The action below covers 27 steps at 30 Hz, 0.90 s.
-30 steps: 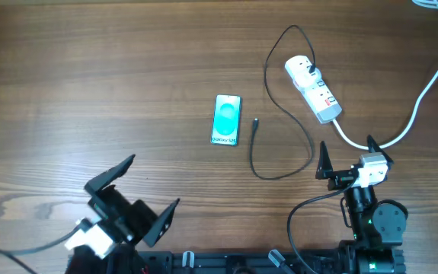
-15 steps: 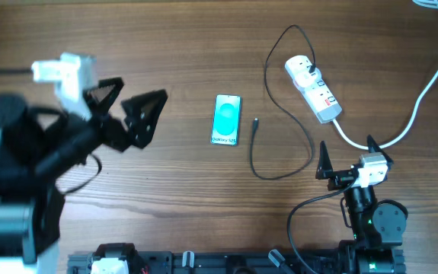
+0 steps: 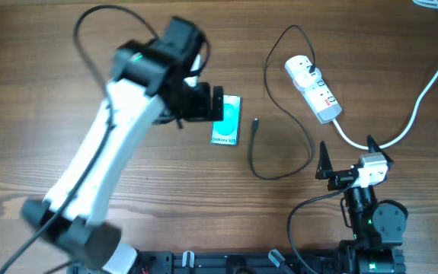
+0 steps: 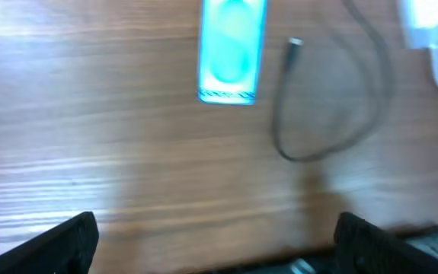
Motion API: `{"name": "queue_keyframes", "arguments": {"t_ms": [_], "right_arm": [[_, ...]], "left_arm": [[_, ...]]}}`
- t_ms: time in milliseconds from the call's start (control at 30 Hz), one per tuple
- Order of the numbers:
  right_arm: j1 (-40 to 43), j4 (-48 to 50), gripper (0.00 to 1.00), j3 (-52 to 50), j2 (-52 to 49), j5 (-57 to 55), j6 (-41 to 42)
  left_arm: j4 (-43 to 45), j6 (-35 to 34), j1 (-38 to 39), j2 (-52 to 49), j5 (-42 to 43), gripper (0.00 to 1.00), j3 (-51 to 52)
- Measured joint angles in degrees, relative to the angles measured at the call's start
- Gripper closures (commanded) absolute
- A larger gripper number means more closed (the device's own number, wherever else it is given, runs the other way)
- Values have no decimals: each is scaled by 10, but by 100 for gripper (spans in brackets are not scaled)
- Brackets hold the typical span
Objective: Plug charger to phone and switch on socket
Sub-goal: 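Move the left gripper forward over the blue phone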
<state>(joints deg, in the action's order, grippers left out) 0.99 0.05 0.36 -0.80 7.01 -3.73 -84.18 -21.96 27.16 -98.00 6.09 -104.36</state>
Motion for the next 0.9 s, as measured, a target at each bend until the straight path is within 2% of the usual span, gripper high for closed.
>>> {"name": "queue_keyframes", "arguments": {"t_ms": [167, 333, 567, 900], "right_arm": [[0, 0, 0, 0, 0, 0, 0], [0, 0, 0, 0, 0, 0, 0], [0, 0, 0, 0, 0, 0, 0], [0, 0, 0, 0, 0, 0, 0]], "left_arm": [[69, -16, 27, -91, -58, 0, -5], [132, -24, 32, -102, -30, 0, -5], [148, -54, 32, -164, -20, 0, -7], [154, -76, 46, -240, -57, 0, -7]]}}
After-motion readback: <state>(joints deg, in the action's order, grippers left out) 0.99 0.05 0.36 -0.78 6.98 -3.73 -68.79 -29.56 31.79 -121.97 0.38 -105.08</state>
